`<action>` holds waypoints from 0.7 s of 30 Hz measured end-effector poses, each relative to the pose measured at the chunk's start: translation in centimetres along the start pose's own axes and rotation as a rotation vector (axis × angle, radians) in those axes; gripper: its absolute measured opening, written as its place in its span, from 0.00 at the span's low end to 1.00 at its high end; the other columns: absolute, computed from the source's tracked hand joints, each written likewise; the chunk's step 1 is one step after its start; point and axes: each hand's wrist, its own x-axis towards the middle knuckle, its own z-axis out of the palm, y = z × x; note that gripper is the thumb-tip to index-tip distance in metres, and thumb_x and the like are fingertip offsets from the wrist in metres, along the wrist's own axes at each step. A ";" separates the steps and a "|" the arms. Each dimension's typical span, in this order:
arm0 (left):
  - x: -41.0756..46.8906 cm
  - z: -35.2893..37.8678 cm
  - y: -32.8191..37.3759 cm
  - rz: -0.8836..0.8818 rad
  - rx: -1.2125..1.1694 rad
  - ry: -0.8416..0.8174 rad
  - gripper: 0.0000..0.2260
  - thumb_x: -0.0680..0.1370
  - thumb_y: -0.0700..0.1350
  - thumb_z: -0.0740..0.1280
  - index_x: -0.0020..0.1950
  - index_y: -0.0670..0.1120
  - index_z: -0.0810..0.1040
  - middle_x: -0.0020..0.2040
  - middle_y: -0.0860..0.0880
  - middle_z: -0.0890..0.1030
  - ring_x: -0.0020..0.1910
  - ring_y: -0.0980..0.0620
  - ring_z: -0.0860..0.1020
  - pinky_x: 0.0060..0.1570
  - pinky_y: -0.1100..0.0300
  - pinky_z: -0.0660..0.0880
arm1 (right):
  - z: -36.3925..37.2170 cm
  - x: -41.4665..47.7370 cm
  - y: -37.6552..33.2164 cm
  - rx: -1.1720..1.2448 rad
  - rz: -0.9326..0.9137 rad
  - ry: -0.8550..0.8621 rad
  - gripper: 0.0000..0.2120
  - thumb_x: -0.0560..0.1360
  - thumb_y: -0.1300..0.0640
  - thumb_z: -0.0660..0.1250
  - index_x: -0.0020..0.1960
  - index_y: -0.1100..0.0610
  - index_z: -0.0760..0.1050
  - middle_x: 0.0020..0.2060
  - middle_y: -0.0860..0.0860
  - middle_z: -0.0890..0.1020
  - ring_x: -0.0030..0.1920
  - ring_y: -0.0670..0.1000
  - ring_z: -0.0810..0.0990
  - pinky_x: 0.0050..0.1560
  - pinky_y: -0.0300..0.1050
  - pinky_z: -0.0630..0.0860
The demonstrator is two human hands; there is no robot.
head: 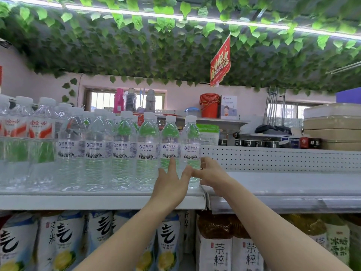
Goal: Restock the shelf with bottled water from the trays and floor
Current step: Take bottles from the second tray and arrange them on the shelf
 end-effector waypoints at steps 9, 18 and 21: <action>8.2 -5.4 7.0 0.565 0.484 0.267 0.46 0.69 0.66 0.71 0.81 0.55 0.54 0.77 0.47 0.65 0.79 0.43 0.54 0.76 0.49 0.50 | -0.1 0.3 0.7 0.046 -0.008 -0.012 0.26 0.70 0.54 0.81 0.62 0.55 0.73 0.58 0.51 0.80 0.58 0.53 0.81 0.65 0.58 0.78; 13.0 -6.0 7.6 0.448 0.736 0.032 0.54 0.61 0.70 0.74 0.80 0.55 0.53 0.75 0.47 0.70 0.77 0.41 0.58 0.76 0.45 0.55 | -0.2 1.6 1.4 -0.002 -0.001 -0.004 0.27 0.67 0.51 0.82 0.61 0.52 0.74 0.57 0.48 0.80 0.59 0.52 0.81 0.64 0.57 0.78; 13.4 -5.9 7.6 0.468 0.756 0.047 0.52 0.62 0.69 0.74 0.80 0.55 0.55 0.74 0.47 0.71 0.77 0.43 0.59 0.76 0.43 0.51 | -0.1 2.2 1.6 -0.002 0.009 -0.004 0.25 0.68 0.52 0.82 0.59 0.51 0.74 0.57 0.48 0.80 0.59 0.52 0.80 0.65 0.57 0.78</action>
